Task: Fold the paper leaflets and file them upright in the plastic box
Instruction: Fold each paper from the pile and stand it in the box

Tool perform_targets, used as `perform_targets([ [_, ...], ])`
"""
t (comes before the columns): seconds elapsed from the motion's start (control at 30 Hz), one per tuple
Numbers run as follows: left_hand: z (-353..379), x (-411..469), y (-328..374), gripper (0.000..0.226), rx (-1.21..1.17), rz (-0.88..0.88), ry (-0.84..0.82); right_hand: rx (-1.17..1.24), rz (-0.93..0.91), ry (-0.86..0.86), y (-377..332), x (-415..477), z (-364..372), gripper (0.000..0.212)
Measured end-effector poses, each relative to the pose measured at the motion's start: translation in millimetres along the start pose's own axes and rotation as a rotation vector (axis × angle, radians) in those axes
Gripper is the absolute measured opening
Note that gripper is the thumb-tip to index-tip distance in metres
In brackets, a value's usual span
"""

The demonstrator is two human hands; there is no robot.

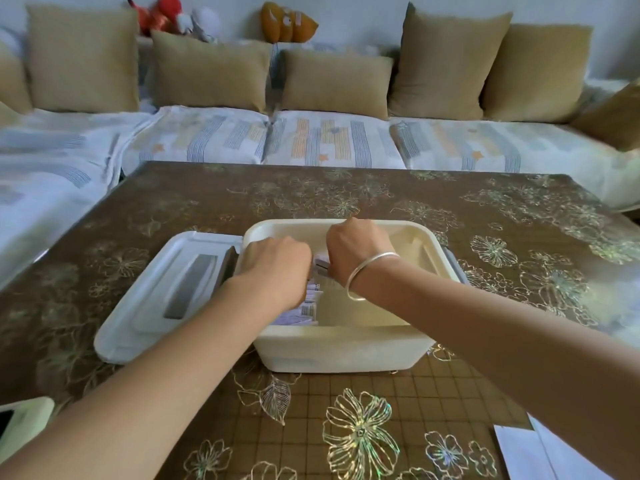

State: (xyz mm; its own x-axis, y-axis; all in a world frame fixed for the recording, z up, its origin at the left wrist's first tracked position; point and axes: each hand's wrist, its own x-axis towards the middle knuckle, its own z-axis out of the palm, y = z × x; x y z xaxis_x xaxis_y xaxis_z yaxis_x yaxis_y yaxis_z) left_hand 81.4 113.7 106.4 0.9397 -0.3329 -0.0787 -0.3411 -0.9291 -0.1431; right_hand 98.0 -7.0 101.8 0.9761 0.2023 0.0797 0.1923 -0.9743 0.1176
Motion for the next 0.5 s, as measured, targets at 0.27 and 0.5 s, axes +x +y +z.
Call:
perform_targets([
  [0.27, 2.5, -2.4, -1.5, 0.012, 0.016, 0.035, 0.025, 0.060, -0.041, 0.007, -10.4, 5.6, 10.6, 0.014],
  [0.5, -14.7, -1.7, -14.4, 0.018, -0.032, 0.125, -0.138, 0.267, -0.097, -0.155, -11.4, 15.5, 24.6, 0.017],
])
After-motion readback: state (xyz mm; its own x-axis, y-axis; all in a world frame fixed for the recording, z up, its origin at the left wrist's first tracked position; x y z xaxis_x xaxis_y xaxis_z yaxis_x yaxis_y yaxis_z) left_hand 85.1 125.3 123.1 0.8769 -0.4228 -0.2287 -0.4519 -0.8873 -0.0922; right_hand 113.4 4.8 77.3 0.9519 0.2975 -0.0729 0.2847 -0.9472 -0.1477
